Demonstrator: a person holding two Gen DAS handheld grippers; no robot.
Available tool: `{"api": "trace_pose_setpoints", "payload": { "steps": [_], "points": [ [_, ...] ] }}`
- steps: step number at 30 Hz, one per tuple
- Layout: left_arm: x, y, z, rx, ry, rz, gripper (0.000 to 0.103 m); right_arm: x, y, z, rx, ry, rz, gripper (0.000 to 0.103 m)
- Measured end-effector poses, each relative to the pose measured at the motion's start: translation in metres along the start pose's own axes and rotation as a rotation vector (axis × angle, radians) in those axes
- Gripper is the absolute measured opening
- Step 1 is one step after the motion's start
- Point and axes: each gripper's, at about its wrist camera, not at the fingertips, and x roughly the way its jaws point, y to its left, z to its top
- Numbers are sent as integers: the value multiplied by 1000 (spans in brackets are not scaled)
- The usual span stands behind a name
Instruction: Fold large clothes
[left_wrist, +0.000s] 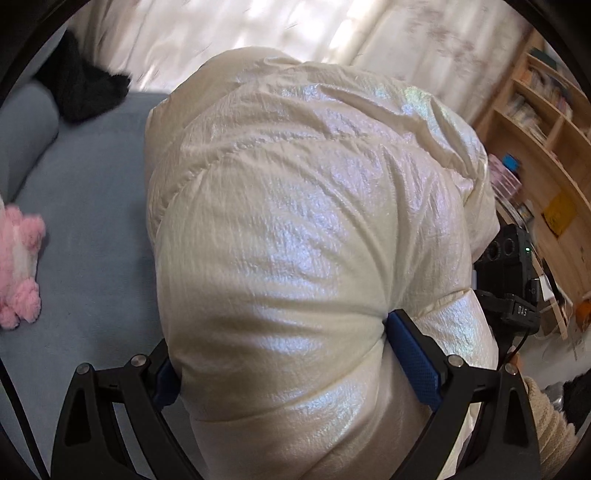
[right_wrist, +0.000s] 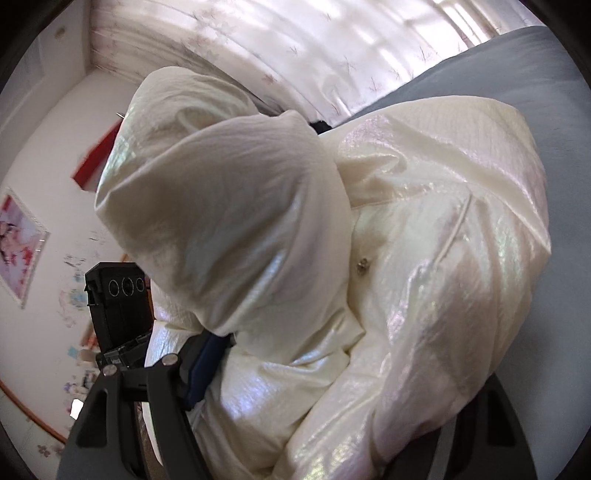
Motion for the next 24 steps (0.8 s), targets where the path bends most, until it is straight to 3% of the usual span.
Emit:
{"api": "trace_pose_setpoints", "payload": {
  "steps": [3, 6, 10, 11, 12, 13, 16, 24],
  "points": [
    [30, 58, -15, -81, 67, 13, 99, 51, -24, 2, 24, 58, -96, 76],
    [37, 88, -32, -121, 48, -40, 103, 74, -50, -12, 69, 56, -74, 80],
    [31, 86, -41, -86, 52, -33, 103, 82, -39, -20, 16, 56, -93, 86],
    [38, 90, -28, -77, 59, -19, 103, 77, -33, -15, 6, 61, -104, 87],
    [49, 97, -5, -67, 65, 2, 103, 74, -29, -15, -6, 69, -121, 87],
    [45, 91, -3, -49, 71, 31, 103, 94, -22, -23, -17, 73, -133, 87],
    [32, 74, 3, 12, 64, 114, 103, 94, 4, -33, -55, 84, -197, 87],
    [-16, 43, 21, 84, -67, 161, 103, 65, 34, -42, -142, 62, -287, 87]
  ]
}}
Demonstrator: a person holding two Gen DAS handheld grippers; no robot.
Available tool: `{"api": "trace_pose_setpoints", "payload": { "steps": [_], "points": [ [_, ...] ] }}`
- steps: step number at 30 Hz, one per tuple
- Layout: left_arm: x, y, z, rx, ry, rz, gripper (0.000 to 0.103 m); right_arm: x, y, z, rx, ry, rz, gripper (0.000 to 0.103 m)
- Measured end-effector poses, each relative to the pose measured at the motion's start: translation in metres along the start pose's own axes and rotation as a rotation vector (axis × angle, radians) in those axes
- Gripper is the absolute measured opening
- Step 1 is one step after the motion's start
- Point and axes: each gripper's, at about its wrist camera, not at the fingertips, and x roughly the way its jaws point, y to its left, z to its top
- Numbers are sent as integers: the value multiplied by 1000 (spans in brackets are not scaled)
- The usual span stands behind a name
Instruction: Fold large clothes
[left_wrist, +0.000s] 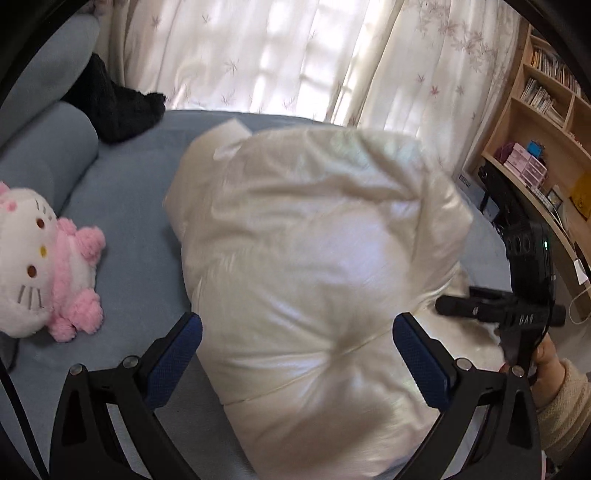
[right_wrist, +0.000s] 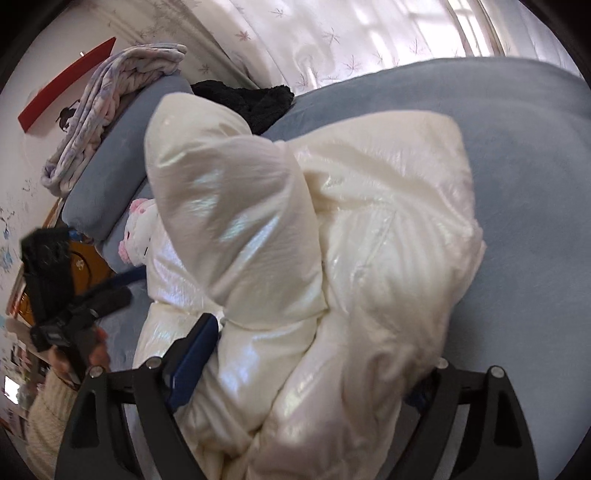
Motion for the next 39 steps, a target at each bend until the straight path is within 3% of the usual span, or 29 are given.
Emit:
{"api": "trace_pose_setpoints", "payload": {
  "steps": [3, 8, 15, 18, 20, 22, 25, 30, 35, 39],
  "points": [
    [-4, -4, 8, 5, -15, -5, 103, -10, 12, 5, 0, -13, -19, 87],
    [-7, -16, -9, 7, -7, 19, 103, -24, 32, 12, 1, -21, -41, 87],
    [4, -20, -41, -42, 84, 31, 103, -8, 30, 7, 24, 74, -96, 87],
    [14, -8, -59, -102, 115, -10, 103, 12, 14, 3, 112, 117, -61, 89],
    [22, -1, -67, -133, 114, -20, 103, 28, -3, -2, 200, 145, -23, 97],
    [29, 1, -73, -140, 96, -8, 103, 48, -23, -13, 323, 159, 70, 103],
    [35, 3, -73, -146, 56, 14, 103, 66, -38, -27, 422, 100, 189, 103],
    [40, 8, -63, -146, 9, 45, 103, 76, -34, -25, 440, -38, 278, 97],
    [44, 13, -48, -135, -1, 77, 103, 87, -33, -17, 465, -82, 282, 96],
    [39, 6, -57, -102, 14, 93, 103, 75, -25, -19, 413, -53, 207, 97]
  ]
}}
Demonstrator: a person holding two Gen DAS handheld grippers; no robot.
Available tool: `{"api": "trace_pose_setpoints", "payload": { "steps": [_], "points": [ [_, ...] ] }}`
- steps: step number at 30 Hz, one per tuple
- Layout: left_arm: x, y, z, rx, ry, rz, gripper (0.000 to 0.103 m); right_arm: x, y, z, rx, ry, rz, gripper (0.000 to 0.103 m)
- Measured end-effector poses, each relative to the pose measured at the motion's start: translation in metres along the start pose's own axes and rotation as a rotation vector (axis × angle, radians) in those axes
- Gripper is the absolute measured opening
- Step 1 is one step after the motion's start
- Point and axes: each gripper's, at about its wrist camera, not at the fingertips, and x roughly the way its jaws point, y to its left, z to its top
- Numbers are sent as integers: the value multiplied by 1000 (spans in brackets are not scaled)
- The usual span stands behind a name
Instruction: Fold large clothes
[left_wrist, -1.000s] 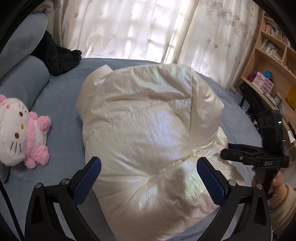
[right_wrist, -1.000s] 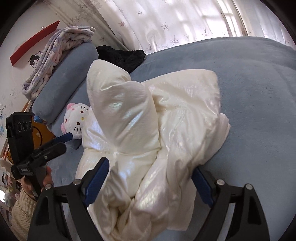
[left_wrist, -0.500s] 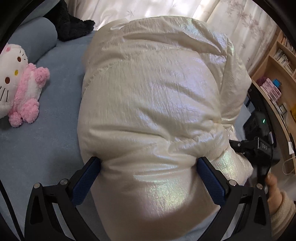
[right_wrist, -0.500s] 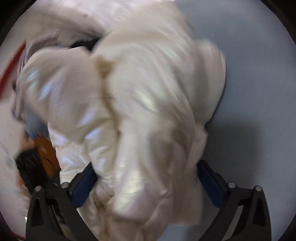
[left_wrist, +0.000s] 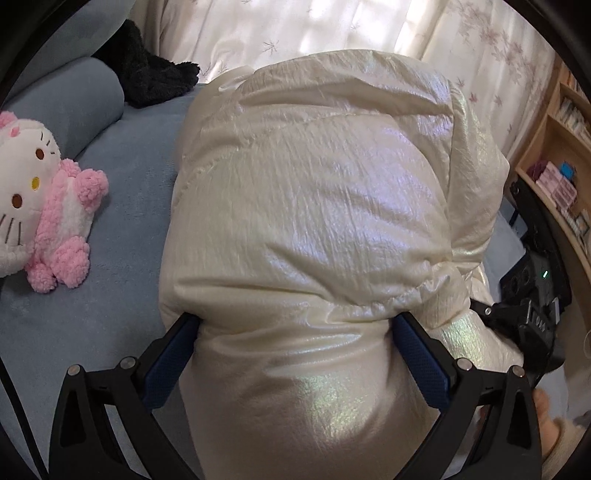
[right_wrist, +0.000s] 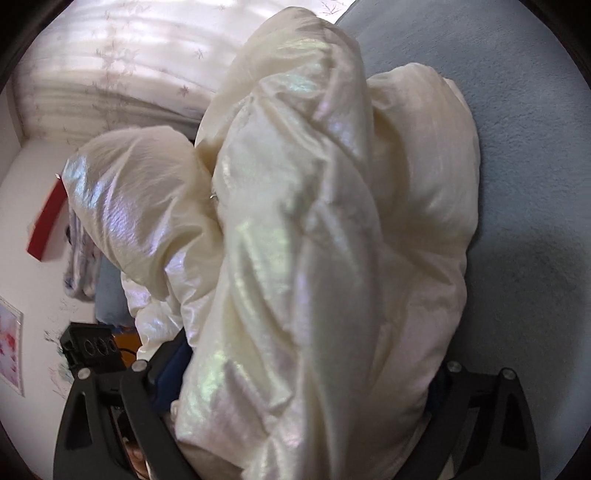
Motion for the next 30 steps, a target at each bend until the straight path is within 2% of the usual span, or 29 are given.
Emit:
{"api": "trace_pose_setpoints", "payload": {
  "steps": [4, 8, 11, 16, 19, 25, 30],
  "points": [
    [-19, -13, -9, 48, 2, 57, 103, -26, 20, -6, -81, 18, -95, 98],
    [-50, -40, -19, 101, -8, 123, 103, -68, 49, -18, -156, -9, -161, 98],
    [-79, -67, -28, 121, -21, 177, 103, -104, 75, -29, -214, -43, -224, 98],
    [-134, -125, -51, 151, -52, 213, 103, -163, 118, -62, -305, -79, -323, 98],
    [-162, -159, -67, 157, -45, 201, 103, -202, 125, -88, -339, -83, -353, 98],
    [-230, -237, -113, 186, -94, 155, 103, -285, 154, -146, -412, -111, -424, 98],
    [-269, -282, -153, 182, -105, 155, 103, -346, 164, -196, -439, -142, -492, 98]
  ]
}}
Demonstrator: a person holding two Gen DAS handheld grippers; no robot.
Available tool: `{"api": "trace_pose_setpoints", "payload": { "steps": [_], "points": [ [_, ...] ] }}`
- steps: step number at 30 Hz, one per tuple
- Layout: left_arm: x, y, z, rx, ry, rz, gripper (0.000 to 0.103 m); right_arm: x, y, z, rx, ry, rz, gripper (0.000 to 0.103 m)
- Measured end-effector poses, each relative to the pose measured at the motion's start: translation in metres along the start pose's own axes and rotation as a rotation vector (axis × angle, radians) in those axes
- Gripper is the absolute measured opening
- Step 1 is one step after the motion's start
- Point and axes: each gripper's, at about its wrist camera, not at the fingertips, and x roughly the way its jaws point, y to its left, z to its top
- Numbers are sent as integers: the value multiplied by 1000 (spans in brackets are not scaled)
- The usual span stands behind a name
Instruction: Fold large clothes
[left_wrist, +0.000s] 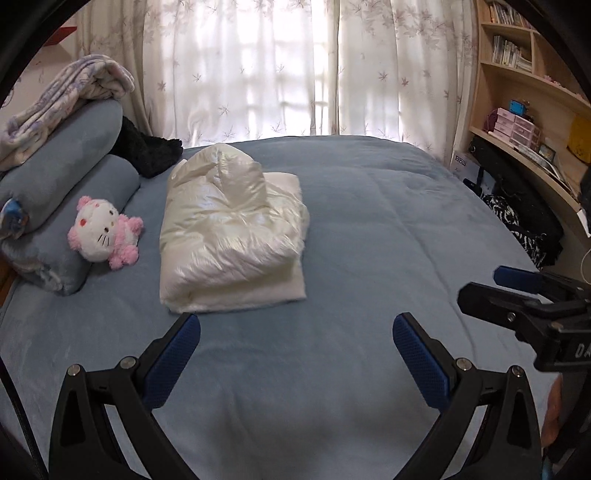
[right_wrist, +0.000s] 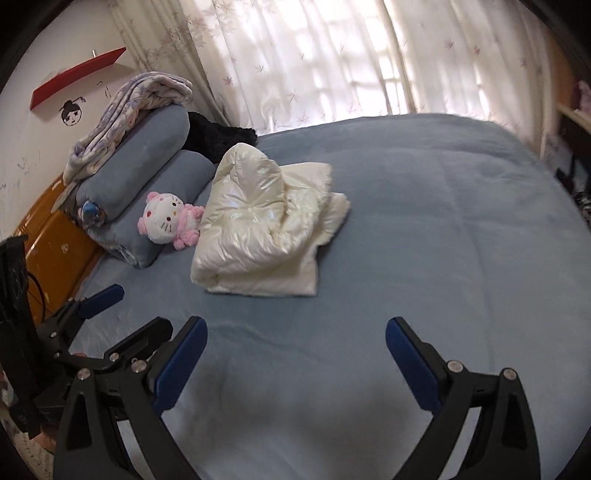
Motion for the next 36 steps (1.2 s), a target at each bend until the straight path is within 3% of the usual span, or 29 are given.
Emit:
{"api": "trace_pose_setpoints", "payload": {
  "steps": [6, 11, 16, 22, 25, 29, 36],
  "points": [
    [-54, -43, -36, 6, -4, -7, 103, -74, -4, -44, -44, 24, -66, 98],
    [-95, -70, -58, 25, -24, -9, 103, -134, -7, -68, -45, 57, -12, 98],
    [-120, -88, -74, 25, -45, -4, 103, -169, -8, -92, -75, -4, -65, 98],
    [-128, -105, -105, 7, -50, 52, 103, -153, -14, -133, -64, -66, -170, 98],
    [-124, -105, -116, -27, -51, 98, 103, -138, -21, -150, -30, -67, -174, 98],
    [-119, -100, -128, -74, -25, 93, 103, -123, -30, -167, 19, -64, -178, 98],
    [-115, -103, -140, -67, -26, 133, 103, -115, -33, -177, 35, -60, -176, 98]
  ]
}}
